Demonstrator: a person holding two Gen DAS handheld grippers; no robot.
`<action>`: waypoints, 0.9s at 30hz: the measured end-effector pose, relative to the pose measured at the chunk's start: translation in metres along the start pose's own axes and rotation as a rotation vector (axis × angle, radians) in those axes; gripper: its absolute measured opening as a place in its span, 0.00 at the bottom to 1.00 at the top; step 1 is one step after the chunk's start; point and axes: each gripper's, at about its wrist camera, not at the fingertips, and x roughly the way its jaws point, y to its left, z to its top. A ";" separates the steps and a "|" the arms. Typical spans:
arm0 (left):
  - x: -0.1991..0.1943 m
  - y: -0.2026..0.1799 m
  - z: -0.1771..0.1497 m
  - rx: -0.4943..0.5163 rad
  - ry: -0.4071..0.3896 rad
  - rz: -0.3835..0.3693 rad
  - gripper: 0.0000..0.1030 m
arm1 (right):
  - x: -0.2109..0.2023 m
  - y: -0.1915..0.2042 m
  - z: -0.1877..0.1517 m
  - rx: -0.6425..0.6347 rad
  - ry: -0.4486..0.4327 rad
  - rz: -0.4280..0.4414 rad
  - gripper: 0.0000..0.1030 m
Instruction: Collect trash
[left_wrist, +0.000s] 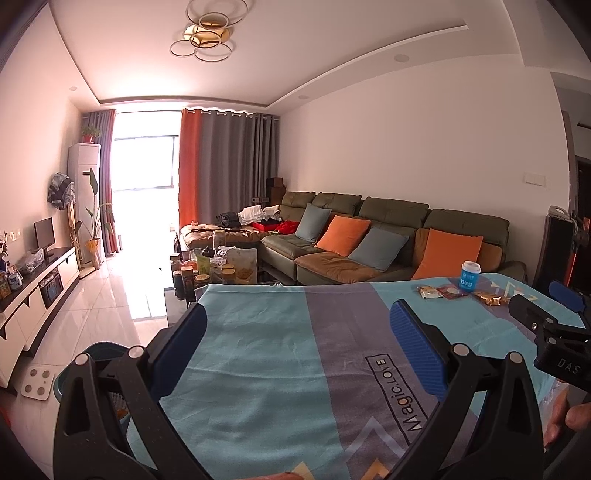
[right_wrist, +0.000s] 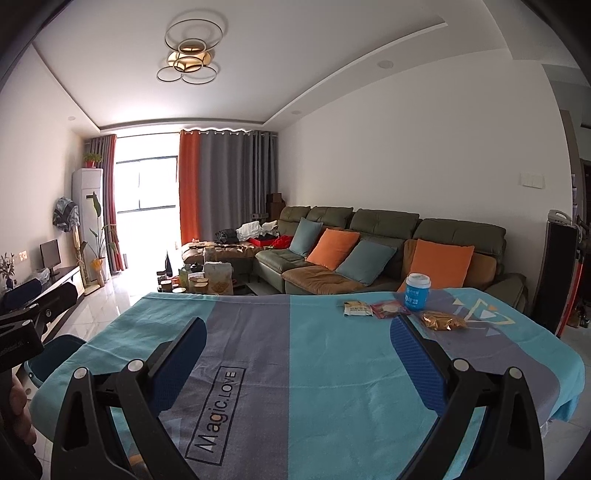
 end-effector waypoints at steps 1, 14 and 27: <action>0.001 0.000 0.000 -0.001 0.002 -0.001 0.95 | 0.001 0.000 0.000 0.001 0.002 0.000 0.93; 0.008 -0.003 -0.004 0.005 0.019 -0.016 0.95 | 0.007 -0.003 0.000 0.003 0.020 -0.007 0.93; 0.020 -0.002 -0.006 -0.007 0.033 -0.032 0.95 | 0.017 -0.007 0.001 0.005 0.039 -0.015 0.93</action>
